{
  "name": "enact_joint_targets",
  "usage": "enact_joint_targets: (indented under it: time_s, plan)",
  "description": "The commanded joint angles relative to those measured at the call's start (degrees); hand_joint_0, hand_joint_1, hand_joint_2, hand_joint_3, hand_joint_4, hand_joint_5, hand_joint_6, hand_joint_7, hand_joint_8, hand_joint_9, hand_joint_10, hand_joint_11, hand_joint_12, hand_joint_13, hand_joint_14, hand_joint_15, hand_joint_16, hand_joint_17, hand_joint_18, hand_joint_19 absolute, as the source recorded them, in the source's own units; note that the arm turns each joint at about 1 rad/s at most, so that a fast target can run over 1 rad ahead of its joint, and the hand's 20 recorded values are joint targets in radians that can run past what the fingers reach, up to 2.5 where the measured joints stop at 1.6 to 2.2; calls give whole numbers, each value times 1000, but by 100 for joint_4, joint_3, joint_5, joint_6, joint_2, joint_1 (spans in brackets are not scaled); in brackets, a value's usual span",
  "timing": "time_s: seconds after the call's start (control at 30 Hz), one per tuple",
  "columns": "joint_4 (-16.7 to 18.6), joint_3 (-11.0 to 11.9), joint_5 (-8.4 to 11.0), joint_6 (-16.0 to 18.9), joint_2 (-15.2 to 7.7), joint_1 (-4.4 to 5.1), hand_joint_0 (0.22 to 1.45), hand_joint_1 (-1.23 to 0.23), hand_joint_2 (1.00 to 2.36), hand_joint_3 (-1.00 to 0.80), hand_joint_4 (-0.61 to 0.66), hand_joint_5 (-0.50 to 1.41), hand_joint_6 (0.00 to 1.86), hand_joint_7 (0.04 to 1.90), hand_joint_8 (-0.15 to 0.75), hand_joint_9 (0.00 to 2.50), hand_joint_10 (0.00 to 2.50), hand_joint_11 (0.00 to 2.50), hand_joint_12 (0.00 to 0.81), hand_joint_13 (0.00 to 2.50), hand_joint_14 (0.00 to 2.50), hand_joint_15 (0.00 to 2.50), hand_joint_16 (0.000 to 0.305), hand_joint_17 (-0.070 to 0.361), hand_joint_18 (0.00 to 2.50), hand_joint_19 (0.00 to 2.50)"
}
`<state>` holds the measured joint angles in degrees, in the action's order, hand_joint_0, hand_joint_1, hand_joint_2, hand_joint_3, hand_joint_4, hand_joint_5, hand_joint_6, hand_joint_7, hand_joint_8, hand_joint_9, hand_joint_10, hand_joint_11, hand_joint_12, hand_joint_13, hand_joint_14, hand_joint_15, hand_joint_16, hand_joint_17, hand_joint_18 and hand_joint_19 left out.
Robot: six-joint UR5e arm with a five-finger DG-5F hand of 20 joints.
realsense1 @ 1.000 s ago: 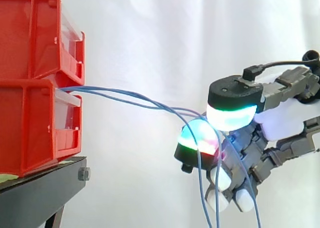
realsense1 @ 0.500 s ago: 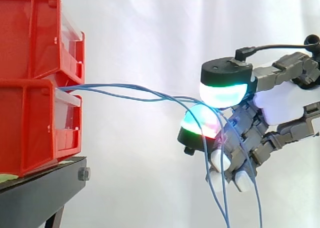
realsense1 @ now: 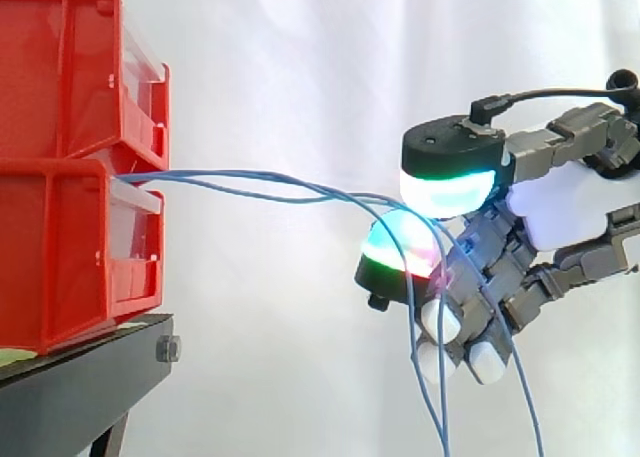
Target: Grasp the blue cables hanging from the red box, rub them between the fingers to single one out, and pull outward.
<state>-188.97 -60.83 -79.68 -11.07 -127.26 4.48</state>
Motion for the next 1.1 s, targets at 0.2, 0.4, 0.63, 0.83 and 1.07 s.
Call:
enact_joint_targets:
  time_s: [0.2,0.4,0.63,0.83,1.07]
  plan:
    - [-9,1,101,-185,0,0,592,-699,1020,-97,191,-153,795,1086,291,645,7,303,350,506,7,194,46,103,569,504]
    - [-114,1,901,-1046,53,0,592,-704,1021,-95,173,-150,788,1103,271,568,7,236,344,439,6,157,45,102,523,478]
    - [-105,1,980,-1283,79,18,591,-708,1021,-80,167,-148,786,1109,261,528,5,215,340,343,3,110,45,102,459,443]
    - [-97,1,989,-1459,79,35,592,-710,1020,-80,172,-147,786,1119,254,495,5,210,335,293,3,93,45,102,411,425]
    - [-105,1,998,-1301,79,44,590,-709,1021,-70,185,-148,787,1125,265,506,5,230,339,291,2,99,45,102,406,444]
